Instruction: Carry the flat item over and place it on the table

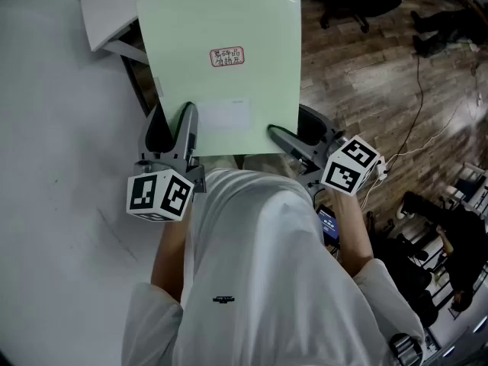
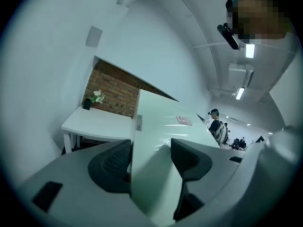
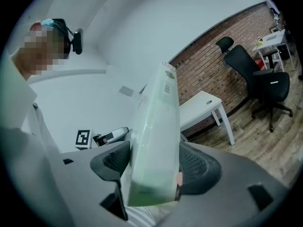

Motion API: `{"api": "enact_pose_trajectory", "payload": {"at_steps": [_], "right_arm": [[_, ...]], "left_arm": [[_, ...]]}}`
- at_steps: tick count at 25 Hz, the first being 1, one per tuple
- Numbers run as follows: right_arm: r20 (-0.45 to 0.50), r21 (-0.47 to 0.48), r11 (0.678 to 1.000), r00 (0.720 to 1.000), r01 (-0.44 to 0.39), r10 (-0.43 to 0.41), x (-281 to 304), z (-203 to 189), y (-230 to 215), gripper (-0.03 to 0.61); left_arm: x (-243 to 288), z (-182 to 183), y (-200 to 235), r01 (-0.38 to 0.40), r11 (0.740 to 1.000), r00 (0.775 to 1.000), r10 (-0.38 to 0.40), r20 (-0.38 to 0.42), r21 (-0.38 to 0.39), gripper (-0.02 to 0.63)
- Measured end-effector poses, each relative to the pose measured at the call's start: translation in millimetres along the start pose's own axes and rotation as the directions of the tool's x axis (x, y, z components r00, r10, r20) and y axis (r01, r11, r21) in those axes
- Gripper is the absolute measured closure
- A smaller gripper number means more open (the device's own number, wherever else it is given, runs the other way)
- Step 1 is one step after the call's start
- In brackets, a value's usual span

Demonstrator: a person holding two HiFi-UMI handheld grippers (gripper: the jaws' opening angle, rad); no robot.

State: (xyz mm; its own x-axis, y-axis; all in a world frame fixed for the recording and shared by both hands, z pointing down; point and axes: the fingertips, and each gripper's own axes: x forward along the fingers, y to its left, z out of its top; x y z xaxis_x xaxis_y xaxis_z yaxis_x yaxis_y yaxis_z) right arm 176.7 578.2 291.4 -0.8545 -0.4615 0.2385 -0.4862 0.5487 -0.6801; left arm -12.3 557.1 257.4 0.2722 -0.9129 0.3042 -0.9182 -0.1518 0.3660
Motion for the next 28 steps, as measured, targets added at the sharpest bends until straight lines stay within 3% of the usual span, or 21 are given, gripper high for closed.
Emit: {"api": "enact_pose_trajectory", "payload": {"at_steps": [6,13,20,28], "right_arm": [[0.026,0.009,1.0,1.0,-0.009,0.008,-26,-4,-1,0.253],[0.033,0.009,1.0,0.999,-0.019,0.019,1,9,-3,0.253],[0.024,0.013,0.999,0.999,0.033,-0.033,89,47,-12,0.253],[0.058,0.0,0.994,0.992,0.114,-0.113,220,89,-21,0.253]], "left_arm": [[-7,-8,-23,0.004,1.0,1.0,-0.004,-0.004,0.005,0.341],[4,2,-2,-0.017,1.0,1.0,0.017,-0.006,-0.021,0.341],[56,42,72,0.011,0.998,1.0,-0.012,-0.019,-0.056,0.341],[131,93,187,0.08,0.992,0.996,-0.083,-0.033,-0.093,0.341]]}}
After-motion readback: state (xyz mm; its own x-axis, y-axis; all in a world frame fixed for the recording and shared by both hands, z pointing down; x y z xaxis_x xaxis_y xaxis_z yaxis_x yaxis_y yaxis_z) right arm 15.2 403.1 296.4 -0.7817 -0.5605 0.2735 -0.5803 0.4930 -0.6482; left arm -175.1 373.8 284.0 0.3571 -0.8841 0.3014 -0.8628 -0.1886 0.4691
